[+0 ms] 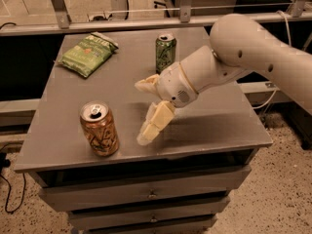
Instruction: Pick orange can
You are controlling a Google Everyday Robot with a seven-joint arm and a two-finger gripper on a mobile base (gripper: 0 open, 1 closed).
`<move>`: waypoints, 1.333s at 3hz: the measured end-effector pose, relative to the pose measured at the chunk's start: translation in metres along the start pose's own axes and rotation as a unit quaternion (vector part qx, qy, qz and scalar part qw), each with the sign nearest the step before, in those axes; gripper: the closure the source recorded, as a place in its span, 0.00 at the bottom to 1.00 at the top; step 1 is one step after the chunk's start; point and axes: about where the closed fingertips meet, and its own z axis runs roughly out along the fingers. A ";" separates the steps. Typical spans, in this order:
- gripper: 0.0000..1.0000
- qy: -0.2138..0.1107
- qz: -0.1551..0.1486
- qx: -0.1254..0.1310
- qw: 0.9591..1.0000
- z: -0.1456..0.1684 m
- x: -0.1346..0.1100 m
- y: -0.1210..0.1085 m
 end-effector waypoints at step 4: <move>0.18 -0.157 0.024 -0.049 0.986 0.061 -0.062 0.041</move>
Offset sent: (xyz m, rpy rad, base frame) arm -0.0390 0.0824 0.0332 0.3268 0.1006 0.0735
